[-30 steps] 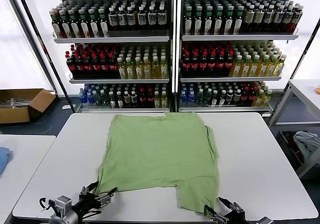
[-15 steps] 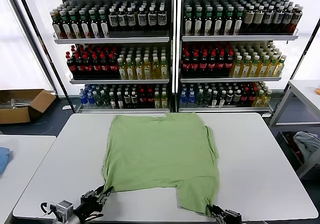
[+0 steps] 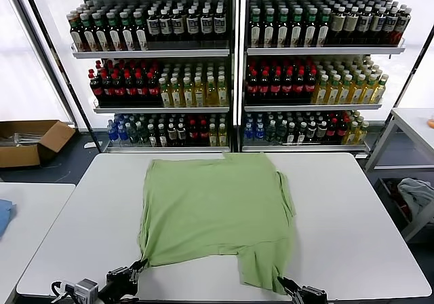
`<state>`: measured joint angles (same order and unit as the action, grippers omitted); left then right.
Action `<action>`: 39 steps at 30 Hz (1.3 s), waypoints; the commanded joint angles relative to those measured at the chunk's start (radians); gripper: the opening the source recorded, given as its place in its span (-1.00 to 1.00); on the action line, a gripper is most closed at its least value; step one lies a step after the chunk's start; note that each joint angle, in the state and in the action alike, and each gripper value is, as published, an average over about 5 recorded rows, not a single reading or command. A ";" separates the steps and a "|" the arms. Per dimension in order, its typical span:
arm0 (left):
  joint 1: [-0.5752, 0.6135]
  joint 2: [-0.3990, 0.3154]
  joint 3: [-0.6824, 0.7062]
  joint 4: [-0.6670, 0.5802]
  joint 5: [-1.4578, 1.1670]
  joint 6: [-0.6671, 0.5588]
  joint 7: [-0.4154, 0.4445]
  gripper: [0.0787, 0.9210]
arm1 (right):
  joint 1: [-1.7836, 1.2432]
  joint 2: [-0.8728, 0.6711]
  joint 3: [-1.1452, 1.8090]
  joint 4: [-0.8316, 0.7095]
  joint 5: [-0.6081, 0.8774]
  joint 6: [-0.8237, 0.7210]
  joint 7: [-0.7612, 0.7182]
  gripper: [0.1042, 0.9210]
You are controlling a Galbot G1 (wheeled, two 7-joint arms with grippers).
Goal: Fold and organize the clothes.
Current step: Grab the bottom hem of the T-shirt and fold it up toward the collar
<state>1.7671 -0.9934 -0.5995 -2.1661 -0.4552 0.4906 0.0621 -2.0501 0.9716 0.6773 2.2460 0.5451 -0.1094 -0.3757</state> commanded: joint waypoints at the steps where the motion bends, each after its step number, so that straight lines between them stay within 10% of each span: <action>1: 0.143 -0.002 -0.058 -0.138 0.023 0.004 -0.006 -0.97 | -0.180 0.001 0.082 0.035 0.049 0.136 -0.113 -1.00; 12: 0.116 0.016 -0.082 -0.103 0.011 0.000 -0.001 -0.97 | -0.039 0.028 0.040 -0.011 -0.130 0.046 0.143 -0.90; 28: 0.103 0.014 -0.073 -0.096 0.009 -0.002 0.001 -0.97 | 0.210 0.036 -0.221 -0.063 -0.259 -0.200 0.283 0.18; 39: 0.098 0.013 -0.067 -0.103 0.008 0.000 0.001 -0.97 | 0.144 0.031 -0.198 -0.049 -0.210 -0.192 0.255 -0.40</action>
<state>1.8680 -0.9808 -0.6692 -2.2664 -0.4476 0.4898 0.0643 -1.9132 1.0008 0.5171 2.1983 0.3406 -0.2714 -0.1356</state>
